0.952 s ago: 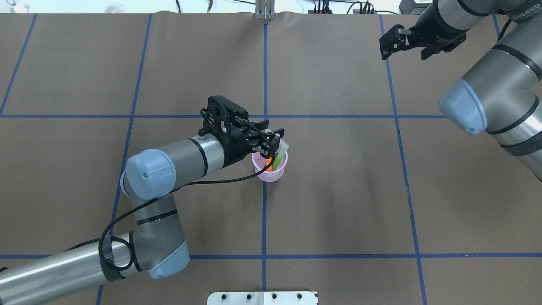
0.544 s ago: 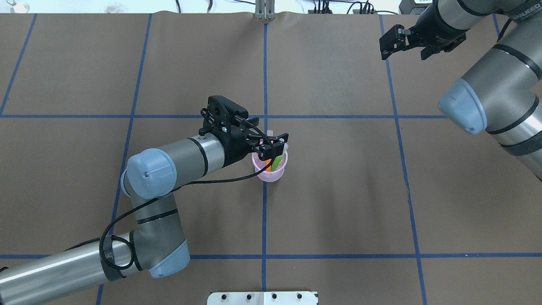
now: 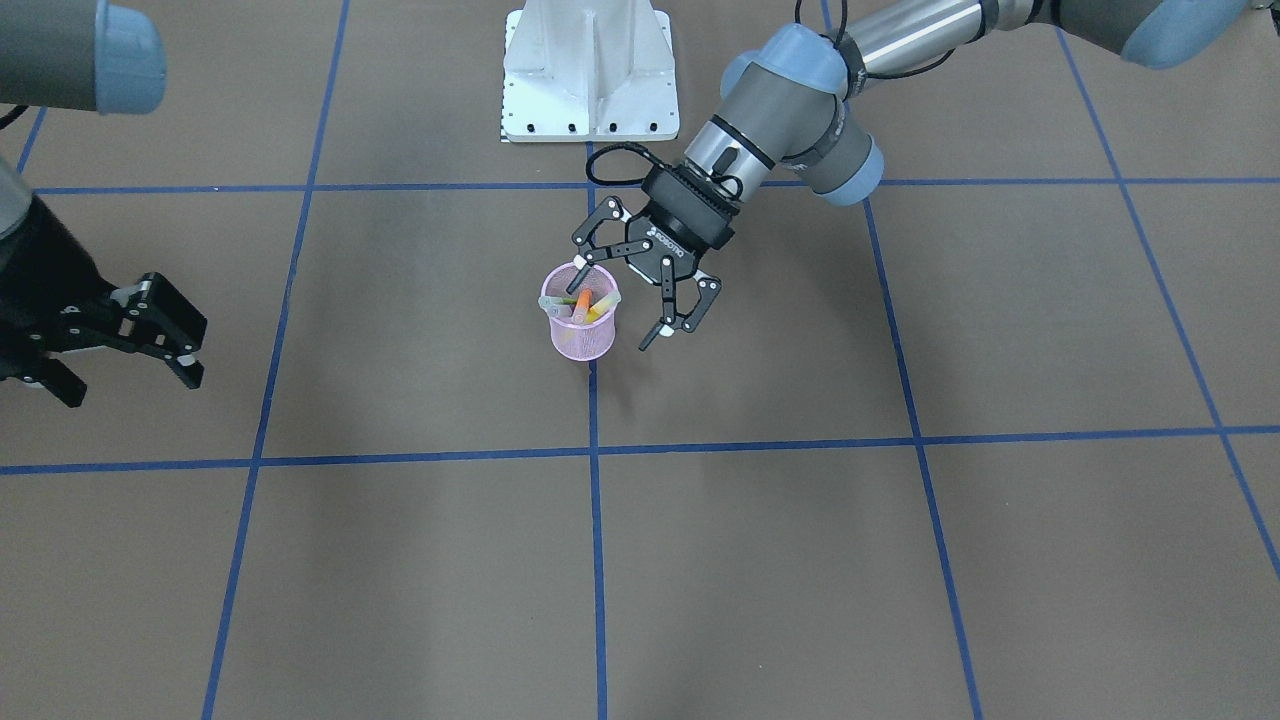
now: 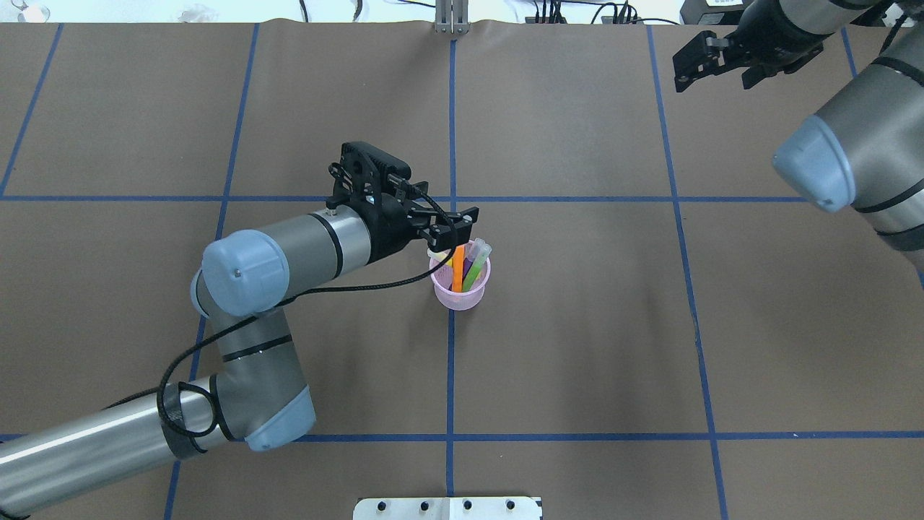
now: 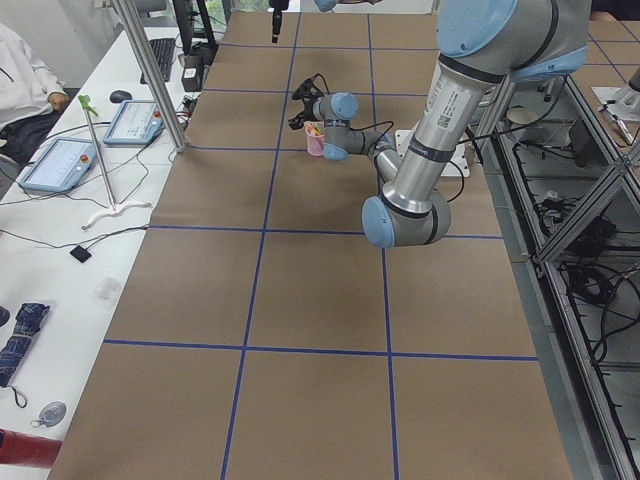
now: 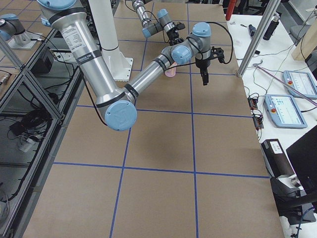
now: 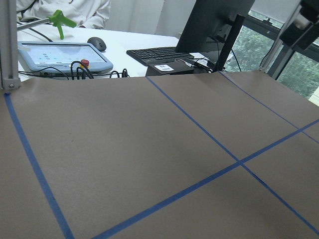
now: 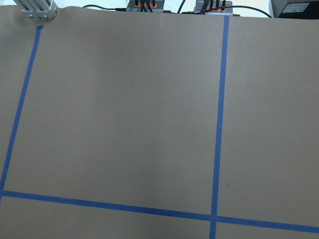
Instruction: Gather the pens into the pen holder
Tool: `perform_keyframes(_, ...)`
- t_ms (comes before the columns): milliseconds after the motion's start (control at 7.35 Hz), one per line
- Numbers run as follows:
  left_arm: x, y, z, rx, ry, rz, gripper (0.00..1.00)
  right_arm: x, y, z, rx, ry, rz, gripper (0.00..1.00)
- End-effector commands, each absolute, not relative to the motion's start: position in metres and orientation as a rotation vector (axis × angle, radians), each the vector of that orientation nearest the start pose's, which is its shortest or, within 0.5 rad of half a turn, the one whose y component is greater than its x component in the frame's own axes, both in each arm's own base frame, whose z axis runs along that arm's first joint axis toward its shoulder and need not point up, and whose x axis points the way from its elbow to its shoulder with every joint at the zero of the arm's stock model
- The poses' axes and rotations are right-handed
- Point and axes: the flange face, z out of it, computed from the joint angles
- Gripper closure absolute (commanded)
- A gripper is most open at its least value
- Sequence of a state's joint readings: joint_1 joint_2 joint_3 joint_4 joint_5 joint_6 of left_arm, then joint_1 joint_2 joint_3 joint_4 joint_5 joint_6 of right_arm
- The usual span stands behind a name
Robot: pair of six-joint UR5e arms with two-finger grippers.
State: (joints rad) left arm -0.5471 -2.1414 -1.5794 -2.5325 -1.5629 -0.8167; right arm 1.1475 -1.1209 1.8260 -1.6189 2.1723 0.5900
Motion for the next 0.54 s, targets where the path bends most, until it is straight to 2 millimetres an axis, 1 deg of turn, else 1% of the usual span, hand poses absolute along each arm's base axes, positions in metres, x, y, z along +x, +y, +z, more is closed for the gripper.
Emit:
perform_keyframes(0,0.404,-0.502,0.254,0.719,1.146,0.235,0.01,-0.12,-0.596,0.358,0.281,-0.769,-0.134,0.0)
perform_keyframes(136,0.354,-0.528,0.283,0.642,1.103,0.325,0.01,-0.092,-0.593,0.392,0.285,-0.74,-0.181,0.0)
perform_keyframes(272,0.304,-0.546,0.322,0.616,1.037,0.393,0.01,-0.062,-0.59,0.426,0.28,-0.725,-0.227,0.0)
perform_keyframes(408,0.259,-0.554,0.368,0.604,0.969,0.444,0.01,-0.039,-0.581,0.457,0.271,-0.704,-0.269,0.0)
